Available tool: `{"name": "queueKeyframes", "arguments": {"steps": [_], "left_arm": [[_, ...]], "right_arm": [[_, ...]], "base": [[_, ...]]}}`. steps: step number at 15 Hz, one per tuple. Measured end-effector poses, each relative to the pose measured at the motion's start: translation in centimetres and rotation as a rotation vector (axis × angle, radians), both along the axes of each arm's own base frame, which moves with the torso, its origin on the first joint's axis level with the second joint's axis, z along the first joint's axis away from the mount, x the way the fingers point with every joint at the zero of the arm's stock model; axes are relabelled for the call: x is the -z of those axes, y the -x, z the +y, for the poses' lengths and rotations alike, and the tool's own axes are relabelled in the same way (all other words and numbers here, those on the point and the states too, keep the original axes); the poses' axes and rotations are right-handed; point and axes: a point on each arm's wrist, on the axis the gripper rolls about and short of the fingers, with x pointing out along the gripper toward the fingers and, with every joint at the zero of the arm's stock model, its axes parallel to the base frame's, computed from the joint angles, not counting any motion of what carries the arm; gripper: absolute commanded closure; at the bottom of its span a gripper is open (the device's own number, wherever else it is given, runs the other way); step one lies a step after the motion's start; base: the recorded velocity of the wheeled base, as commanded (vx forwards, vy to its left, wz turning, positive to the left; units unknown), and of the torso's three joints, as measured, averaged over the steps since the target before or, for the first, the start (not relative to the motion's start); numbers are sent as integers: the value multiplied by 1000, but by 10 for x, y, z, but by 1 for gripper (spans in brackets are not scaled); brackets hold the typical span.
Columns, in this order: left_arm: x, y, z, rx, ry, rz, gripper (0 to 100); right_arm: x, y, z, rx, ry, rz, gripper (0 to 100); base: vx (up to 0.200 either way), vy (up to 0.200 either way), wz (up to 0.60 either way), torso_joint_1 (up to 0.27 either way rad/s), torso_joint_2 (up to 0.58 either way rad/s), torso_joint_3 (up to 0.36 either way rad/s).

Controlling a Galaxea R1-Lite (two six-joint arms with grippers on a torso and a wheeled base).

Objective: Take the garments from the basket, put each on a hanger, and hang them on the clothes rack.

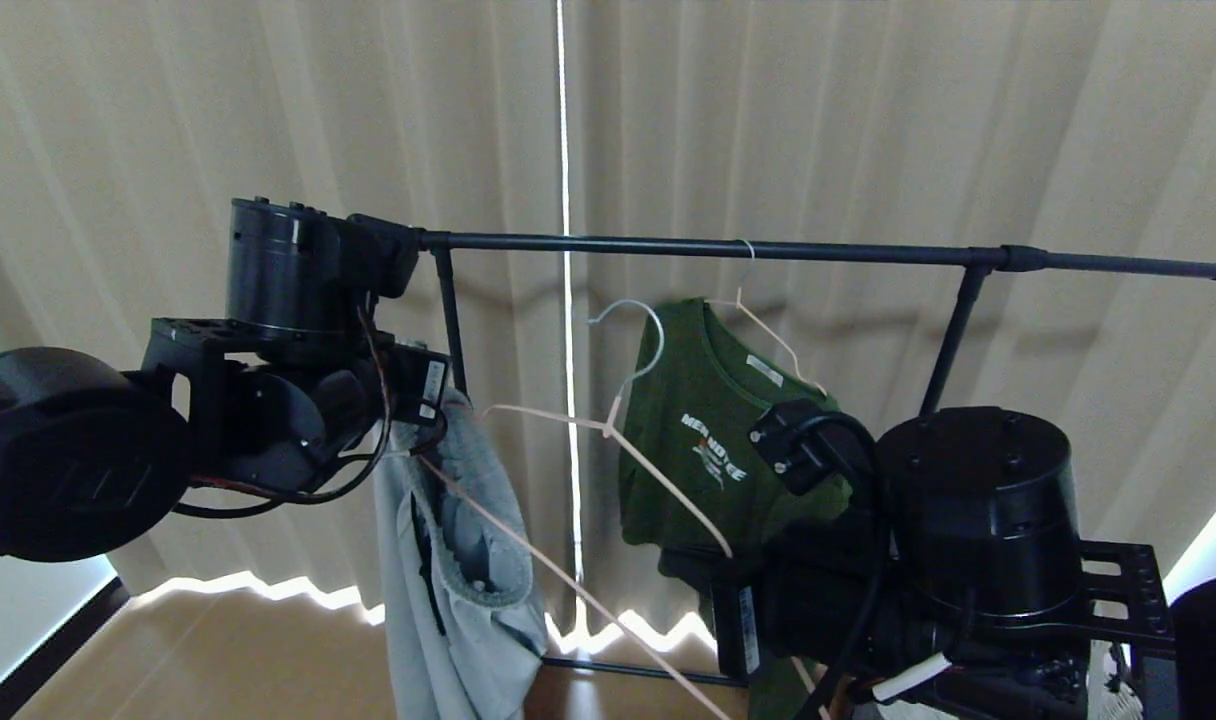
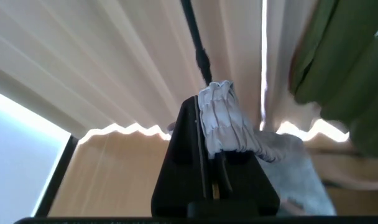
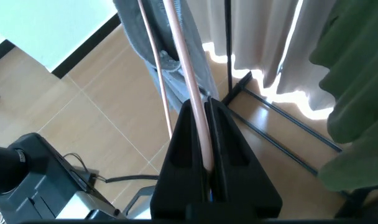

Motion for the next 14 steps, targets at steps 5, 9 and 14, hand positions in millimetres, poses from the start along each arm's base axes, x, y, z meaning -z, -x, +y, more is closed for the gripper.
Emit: {"name": "queueKeyframes", "arguments": {"steps": [5,9,14], "left_arm": [[-3,7,-13,44,14,-9,100],[-11,23,-33,122,44,-33,100],[-19,55,-63,274,71,-46,100]], "right_arm": [[8,-9,12,-2,-35,-40,100],[11,-12,18,-5,-34,-41,100],[11,-15,20,-6,-35,-46,100]], "base": [[0,0,0,0,0,0],[0,0,0,0,0,0],[0,0,0,0,0,0]]}}
